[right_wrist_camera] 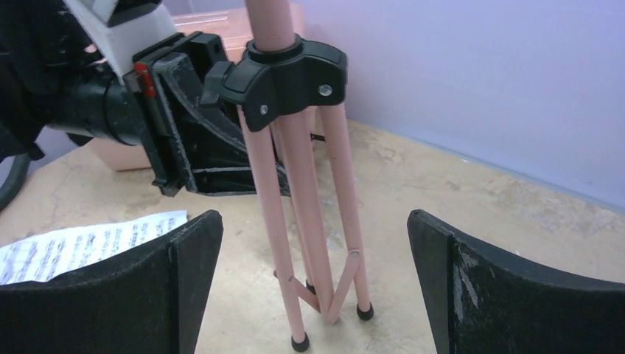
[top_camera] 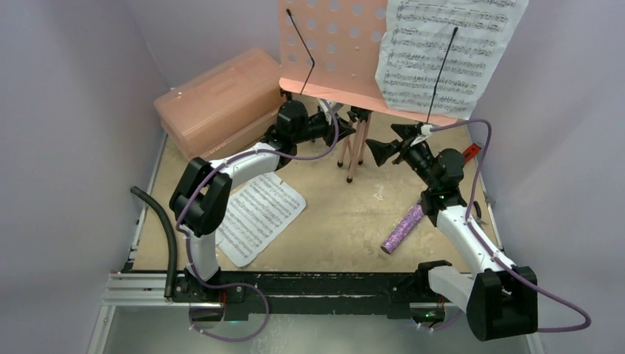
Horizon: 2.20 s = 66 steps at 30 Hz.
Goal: Set up the instrument practice props
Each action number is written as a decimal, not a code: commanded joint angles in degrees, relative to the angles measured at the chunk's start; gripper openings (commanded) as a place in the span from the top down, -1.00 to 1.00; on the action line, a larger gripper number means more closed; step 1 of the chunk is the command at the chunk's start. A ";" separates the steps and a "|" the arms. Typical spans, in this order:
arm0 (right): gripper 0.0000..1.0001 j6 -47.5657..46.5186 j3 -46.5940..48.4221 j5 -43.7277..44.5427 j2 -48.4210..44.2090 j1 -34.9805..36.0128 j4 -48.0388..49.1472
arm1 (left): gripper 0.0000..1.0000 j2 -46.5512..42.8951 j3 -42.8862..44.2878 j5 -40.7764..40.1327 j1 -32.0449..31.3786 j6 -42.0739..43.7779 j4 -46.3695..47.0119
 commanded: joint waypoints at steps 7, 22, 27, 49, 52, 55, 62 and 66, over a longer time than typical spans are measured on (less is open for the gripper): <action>-0.94 2.97 -6.10 -8.51 -0.08 -1.66 12.20 | 1.00 -3.88 0.09 4.80 -0.66 -2.20 -5.49; -0.95 1.54 -10.04 -9.63 9.07 -2.28 22.42 | 1.00 -5.77 -0.65 5.84 -0.61 -2.46 -6.41; -0.92 6.28 -4.94 -15.51 14.63 -5.32 27.03 | 1.00 -6.87 -1.13 6.58 -0.59 -1.34 -8.26; -0.66 50.03 20.43 -41.91 31.10 -14.09 74.62 | 1.00 -8.43 -0.89 8.93 -0.65 1.29 -13.28; -0.69 49.60 21.46 -42.98 29.78 -12.09 74.52 | 1.00 -8.45 -0.94 8.93 -0.64 1.62 -13.77; -0.72 48.49 21.72 -42.27 28.46 -10.62 74.48 | 1.00 -8.34 -1.03 9.18 -0.61 1.79 -14.10; -0.74 47.09 23.67 -40.63 29.62 -7.90 74.36 | 1.00 -8.38 -1.03 9.67 -0.66 1.73 -14.44; -0.73 46.72 26.56 -40.08 30.93 -4.02 73.47 | 1.00 -8.44 -1.03 9.57 -0.63 1.75 -14.82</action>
